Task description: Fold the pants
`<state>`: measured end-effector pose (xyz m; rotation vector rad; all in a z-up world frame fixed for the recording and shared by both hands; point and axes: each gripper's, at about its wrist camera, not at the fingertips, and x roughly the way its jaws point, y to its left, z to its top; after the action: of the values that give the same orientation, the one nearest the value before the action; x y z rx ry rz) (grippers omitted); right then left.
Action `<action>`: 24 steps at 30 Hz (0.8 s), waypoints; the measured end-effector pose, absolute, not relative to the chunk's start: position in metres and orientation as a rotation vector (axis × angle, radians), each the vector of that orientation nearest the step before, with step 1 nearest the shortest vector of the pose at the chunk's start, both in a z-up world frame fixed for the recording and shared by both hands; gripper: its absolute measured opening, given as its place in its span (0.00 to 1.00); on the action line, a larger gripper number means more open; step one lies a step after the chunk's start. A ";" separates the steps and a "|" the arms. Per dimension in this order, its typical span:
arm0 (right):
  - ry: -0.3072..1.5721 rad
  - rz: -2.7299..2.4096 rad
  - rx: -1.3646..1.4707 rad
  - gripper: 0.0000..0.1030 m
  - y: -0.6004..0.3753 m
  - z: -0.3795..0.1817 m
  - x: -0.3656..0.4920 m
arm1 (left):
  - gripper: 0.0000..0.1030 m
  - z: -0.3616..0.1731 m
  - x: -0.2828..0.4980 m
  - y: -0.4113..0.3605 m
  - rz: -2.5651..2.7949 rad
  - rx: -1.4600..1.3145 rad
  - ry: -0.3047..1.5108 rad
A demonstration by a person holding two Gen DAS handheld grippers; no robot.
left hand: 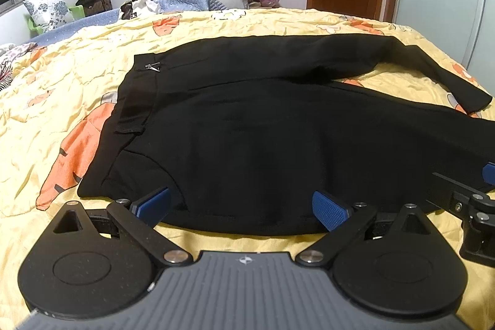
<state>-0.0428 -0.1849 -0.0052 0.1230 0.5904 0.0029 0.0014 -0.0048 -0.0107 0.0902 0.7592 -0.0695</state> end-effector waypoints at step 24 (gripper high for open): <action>0.607 0.016 0.118 1.00 -0.182 -0.009 -0.041 | 0.97 -0.017 0.005 -0.005 -0.073 0.111 0.789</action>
<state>-0.0411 -0.1819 -0.0091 0.1184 0.6069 0.0164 0.0050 -0.0049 -0.0173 0.1114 0.7888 -0.0727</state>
